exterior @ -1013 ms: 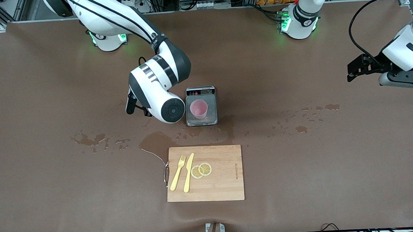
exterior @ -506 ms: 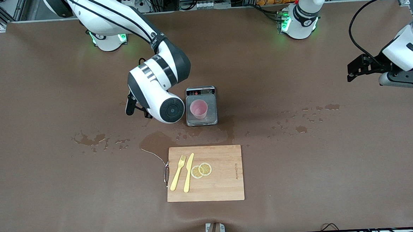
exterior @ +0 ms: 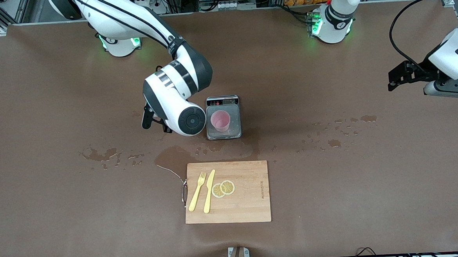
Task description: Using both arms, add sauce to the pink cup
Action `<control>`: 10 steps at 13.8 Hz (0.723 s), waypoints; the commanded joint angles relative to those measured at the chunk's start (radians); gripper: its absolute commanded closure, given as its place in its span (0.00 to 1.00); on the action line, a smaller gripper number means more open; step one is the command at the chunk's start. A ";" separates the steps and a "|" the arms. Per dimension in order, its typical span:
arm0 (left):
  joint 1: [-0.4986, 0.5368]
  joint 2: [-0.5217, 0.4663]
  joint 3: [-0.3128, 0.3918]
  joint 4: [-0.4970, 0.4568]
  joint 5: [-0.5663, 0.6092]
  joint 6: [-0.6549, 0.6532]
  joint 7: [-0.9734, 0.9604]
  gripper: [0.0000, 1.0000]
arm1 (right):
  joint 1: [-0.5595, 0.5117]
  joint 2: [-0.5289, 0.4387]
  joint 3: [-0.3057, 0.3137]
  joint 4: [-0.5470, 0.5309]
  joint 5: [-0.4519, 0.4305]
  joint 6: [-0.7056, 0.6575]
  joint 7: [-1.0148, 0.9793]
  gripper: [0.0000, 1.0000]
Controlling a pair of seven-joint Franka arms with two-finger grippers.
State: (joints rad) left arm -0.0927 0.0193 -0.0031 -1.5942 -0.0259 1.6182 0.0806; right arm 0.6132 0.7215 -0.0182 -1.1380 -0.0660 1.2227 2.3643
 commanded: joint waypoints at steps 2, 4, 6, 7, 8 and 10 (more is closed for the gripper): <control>0.010 -0.001 -0.006 0.000 0.023 0.009 0.010 0.00 | 0.020 0.016 0.001 0.037 -0.005 0.009 0.010 1.00; 0.008 0.002 -0.006 0.000 0.023 0.009 0.010 0.00 | 0.026 0.019 0.001 0.037 0.002 0.024 0.010 1.00; 0.008 0.002 -0.006 0.000 0.023 0.009 0.010 0.00 | 0.025 0.019 0.001 0.035 0.003 0.024 0.009 1.00; 0.008 0.004 -0.006 0.000 0.023 0.009 0.010 0.00 | 0.025 0.019 0.001 0.035 0.003 0.024 0.009 1.00; 0.010 0.004 -0.006 0.000 0.023 0.011 0.010 0.00 | 0.022 0.019 0.001 0.035 0.005 0.028 0.007 1.00; 0.008 0.004 -0.006 0.000 0.023 0.011 0.010 0.00 | 0.005 0.016 0.003 0.035 0.011 0.026 -0.008 1.00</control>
State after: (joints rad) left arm -0.0912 0.0235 -0.0031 -1.5947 -0.0259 1.6183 0.0806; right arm 0.6320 0.7302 -0.0160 -1.1359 -0.0634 1.2612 2.3637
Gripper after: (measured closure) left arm 0.000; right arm 0.648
